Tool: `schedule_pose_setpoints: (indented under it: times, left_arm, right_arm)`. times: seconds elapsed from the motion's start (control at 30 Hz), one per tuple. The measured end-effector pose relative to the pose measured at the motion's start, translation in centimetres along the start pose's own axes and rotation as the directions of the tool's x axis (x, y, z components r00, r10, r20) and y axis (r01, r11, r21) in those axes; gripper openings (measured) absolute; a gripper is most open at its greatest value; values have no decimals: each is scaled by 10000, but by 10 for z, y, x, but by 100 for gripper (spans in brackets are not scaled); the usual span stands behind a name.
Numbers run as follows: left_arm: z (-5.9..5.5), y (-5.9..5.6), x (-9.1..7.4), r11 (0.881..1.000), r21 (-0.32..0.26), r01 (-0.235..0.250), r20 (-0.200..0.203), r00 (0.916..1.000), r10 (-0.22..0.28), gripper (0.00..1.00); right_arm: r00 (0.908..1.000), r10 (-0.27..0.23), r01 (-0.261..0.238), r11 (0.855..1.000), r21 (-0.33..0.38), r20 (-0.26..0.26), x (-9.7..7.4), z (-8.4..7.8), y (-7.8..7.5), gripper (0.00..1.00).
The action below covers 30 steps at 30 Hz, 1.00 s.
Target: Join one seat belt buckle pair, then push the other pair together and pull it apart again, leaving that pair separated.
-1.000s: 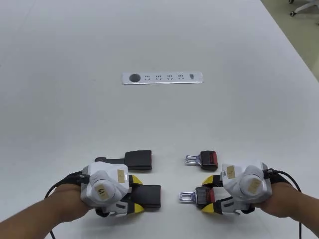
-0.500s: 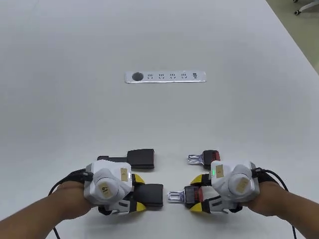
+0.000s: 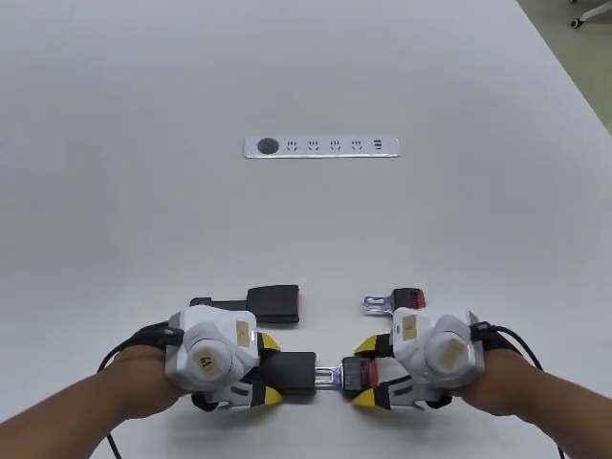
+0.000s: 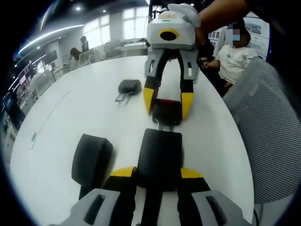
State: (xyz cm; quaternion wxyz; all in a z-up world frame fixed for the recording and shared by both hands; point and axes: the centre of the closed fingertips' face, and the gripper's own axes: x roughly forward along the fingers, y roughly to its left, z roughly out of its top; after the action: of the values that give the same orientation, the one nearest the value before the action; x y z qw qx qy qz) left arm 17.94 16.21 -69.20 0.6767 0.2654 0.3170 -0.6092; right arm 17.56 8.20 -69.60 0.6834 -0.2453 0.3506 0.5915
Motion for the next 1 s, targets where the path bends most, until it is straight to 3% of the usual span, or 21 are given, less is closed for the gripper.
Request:
schedule_pose_setpoints:
  times: [0.83, 1.0]
  left_arm:
    - [0, -1, 0, 9998, 180, 131, -146, 9998, -128, 33]
    - [0, -1, 0, 9996, 229, 180, -200, 9996, -175, 33]
  right_arm:
    - [10000, -33, 34, 10000, -1, 56, 9, 9, 6, 33]
    - [9999, -85, 84, 10000, 47, 101, 14, 17, 8, 33]
